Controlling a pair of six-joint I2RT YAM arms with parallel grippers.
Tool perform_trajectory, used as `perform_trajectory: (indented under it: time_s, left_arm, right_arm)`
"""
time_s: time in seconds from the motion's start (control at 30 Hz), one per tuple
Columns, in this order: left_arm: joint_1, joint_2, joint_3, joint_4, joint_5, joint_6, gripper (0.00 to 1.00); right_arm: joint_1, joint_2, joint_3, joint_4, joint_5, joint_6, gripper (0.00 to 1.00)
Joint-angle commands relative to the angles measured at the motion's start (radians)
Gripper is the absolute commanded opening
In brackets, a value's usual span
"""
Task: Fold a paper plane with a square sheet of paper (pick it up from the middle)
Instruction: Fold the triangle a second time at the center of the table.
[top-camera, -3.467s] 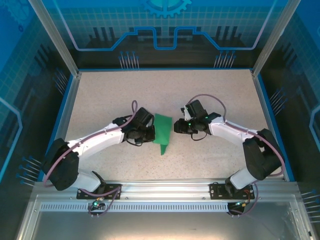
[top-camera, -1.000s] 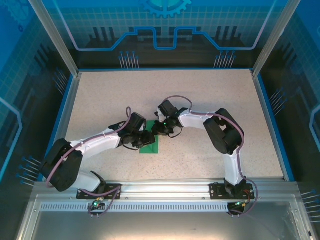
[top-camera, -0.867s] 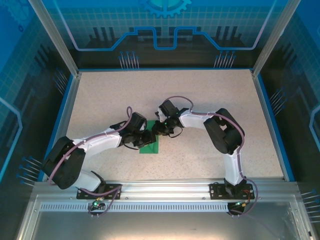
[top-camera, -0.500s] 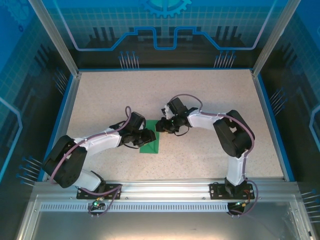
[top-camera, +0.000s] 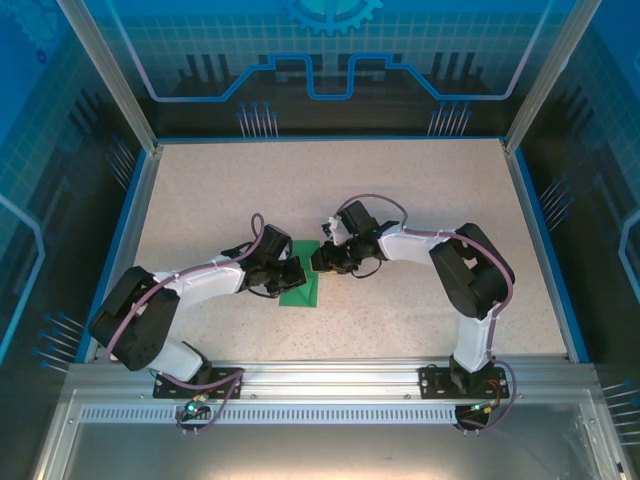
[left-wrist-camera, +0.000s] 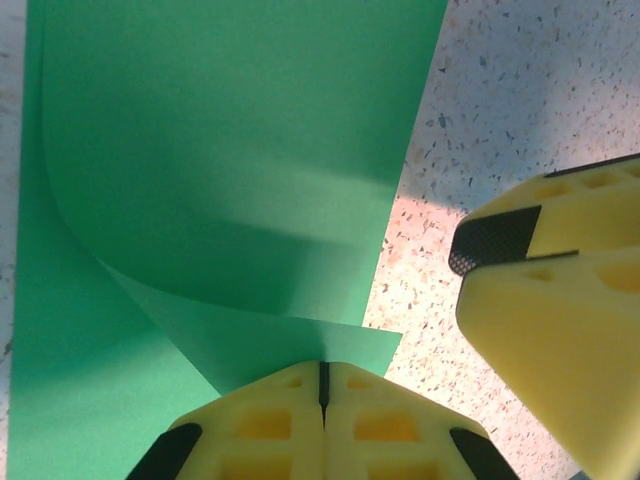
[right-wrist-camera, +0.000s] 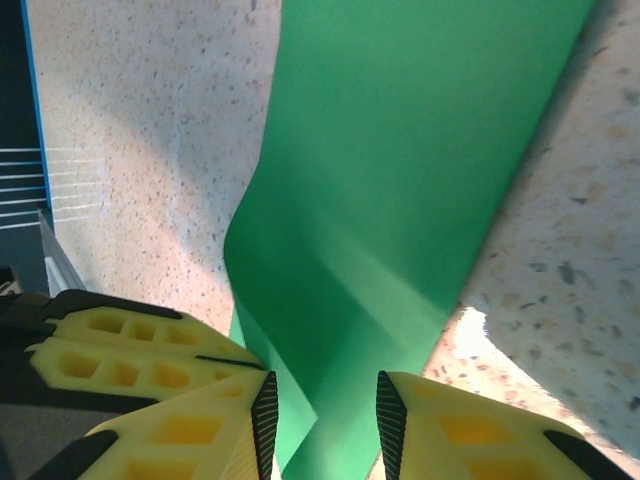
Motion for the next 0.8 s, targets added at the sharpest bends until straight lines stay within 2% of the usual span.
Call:
perform_trajectory:
  time_s: [0.0, 0.23, 0.43, 0.77]
  left_arm:
    - [0.007, 0.009, -0.012, 0.002, 0.007, 0.004, 0.05]
    - [0.007, -0.001, -0.013, -0.004, 0.007, 0.004, 0.04]
    - [0.008, -0.008, -0.016, -0.004, 0.007, 0.003, 0.00]
    - [0.007, -0.010, -0.015, 0.001, 0.008, 0.003, 0.00]
  right_arm:
    - [0.021, 0.001, -0.006, 0.010, -0.038, -0.020, 0.34]
    - [0.031, 0.021, 0.005, -0.015, -0.026, -0.033, 0.34]
    - [0.046, 0.030, 0.010, -0.041, -0.021, -0.046, 0.29]
    - [0.054, 0.034, -0.006, -0.011, -0.060, -0.032, 0.23]
